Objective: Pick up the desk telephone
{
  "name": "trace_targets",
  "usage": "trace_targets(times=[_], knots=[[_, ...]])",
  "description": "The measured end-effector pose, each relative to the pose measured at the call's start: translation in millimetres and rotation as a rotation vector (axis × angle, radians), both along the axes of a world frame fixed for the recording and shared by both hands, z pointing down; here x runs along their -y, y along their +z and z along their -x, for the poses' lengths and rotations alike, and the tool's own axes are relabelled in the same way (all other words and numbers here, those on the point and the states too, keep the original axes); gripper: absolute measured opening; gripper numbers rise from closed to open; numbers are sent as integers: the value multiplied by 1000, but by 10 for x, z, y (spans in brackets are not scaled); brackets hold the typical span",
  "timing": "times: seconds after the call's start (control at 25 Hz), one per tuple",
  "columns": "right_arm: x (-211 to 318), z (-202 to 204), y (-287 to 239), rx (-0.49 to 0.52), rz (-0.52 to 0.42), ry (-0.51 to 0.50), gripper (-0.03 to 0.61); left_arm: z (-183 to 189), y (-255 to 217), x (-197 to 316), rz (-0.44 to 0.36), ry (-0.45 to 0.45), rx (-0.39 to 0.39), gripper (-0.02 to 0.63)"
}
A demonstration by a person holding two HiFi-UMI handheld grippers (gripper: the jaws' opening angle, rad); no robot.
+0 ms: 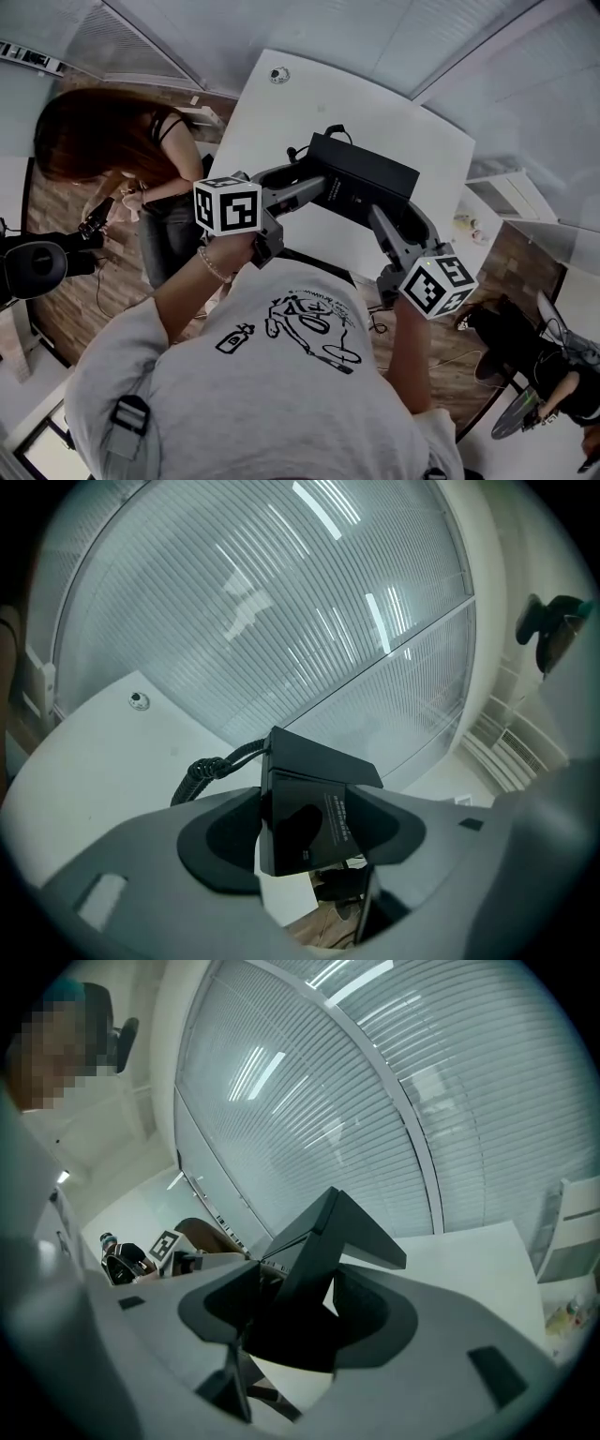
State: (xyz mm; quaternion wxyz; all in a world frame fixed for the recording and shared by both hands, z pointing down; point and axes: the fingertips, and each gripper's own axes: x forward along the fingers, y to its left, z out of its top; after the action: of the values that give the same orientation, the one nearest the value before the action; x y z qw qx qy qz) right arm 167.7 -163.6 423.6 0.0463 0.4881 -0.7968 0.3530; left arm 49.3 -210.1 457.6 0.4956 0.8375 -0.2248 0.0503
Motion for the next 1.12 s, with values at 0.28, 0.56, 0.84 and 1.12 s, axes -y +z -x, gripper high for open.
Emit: trace_targets(times=[0.28, 0.56, 0.84, 1.12], knots=[[11, 42, -348, 6, -33, -4, 236, 46, -398, 15, -70, 14, 16, 272], [7, 31, -433, 3, -54, 0, 236, 47, -506, 24, -92, 12, 2, 272], [14, 24, -403, 10, -43, -2, 233, 46, -488, 29, -85, 9, 6, 272], [16, 26, -427, 15, -43, -2, 232, 49, -503, 24, -85, 8, 10, 272]])
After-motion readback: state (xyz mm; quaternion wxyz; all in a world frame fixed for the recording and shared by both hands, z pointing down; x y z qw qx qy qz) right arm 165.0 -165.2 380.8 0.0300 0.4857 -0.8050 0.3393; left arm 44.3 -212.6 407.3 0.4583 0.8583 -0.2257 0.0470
